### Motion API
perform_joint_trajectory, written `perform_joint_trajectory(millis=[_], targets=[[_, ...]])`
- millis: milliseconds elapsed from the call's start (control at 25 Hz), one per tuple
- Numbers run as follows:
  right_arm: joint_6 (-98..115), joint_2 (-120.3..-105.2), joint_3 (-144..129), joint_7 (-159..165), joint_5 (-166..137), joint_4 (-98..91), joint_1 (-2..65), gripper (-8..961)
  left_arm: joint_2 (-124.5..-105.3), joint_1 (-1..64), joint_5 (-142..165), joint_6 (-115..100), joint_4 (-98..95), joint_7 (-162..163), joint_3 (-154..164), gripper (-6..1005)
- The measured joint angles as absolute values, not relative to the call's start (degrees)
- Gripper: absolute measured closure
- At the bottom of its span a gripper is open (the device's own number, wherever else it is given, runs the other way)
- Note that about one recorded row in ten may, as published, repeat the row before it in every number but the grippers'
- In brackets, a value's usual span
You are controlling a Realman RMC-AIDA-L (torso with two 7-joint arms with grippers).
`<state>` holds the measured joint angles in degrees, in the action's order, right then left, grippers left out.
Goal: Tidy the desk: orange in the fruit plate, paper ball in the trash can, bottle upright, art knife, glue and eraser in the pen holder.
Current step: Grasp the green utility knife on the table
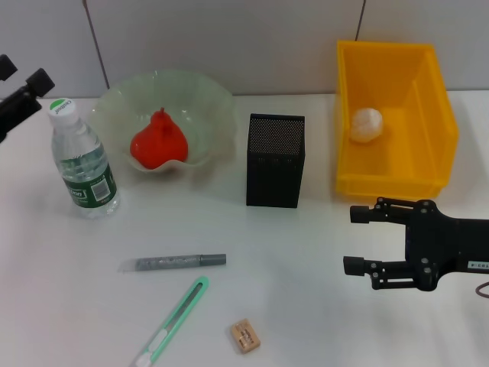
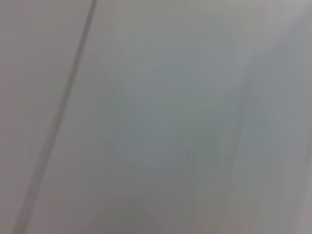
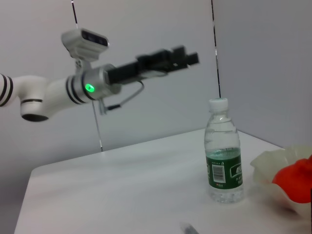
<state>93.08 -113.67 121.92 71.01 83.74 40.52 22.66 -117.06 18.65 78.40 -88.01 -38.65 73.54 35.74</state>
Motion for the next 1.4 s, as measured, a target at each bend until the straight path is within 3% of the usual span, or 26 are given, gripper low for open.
perform_joint_trajectory(millis=[160,360,440,640,680,800,1400], targets=[[93.07,-113.70,121.92,71.01,83.77,40.52,22.72,150,-115.24,17.39,80.14,-97.87,-41.35,81.71,37.22,141],[93.09,-113.79,121.89,71.00,83.76,40.52,22.84,150,-115.01,17.35,82.15,-100.89,-42.32,84.04,37.41,143],[93.18,-113.80,121.86,70.96,83.72,40.52,22.86,150,-116.20,18.85,93.85,-104.54,-45.76,88.26,37.77,144],[93.45,-113.80,121.81,70.72,82.33,40.52,22.80,150,-116.20,18.85,93.85,-104.54,-45.76,88.26,37.77,147],[93.51,-113.78,121.81,70.85,81.67,40.56,22.80,150,-117.52,20.57,102.72,-104.45,-46.85,90.40,38.67,147],[93.64,-113.77,121.81,72.10,78.63,41.48,22.71,150,-118.26,21.53,107.69,-104.25,-47.33,91.22,38.81,149],[95.87,-113.60,122.57,73.58,68.55,47.69,21.97,150,-118.32,23.30,117.30,-104.22,-56.46,104.45,42.11,157]])
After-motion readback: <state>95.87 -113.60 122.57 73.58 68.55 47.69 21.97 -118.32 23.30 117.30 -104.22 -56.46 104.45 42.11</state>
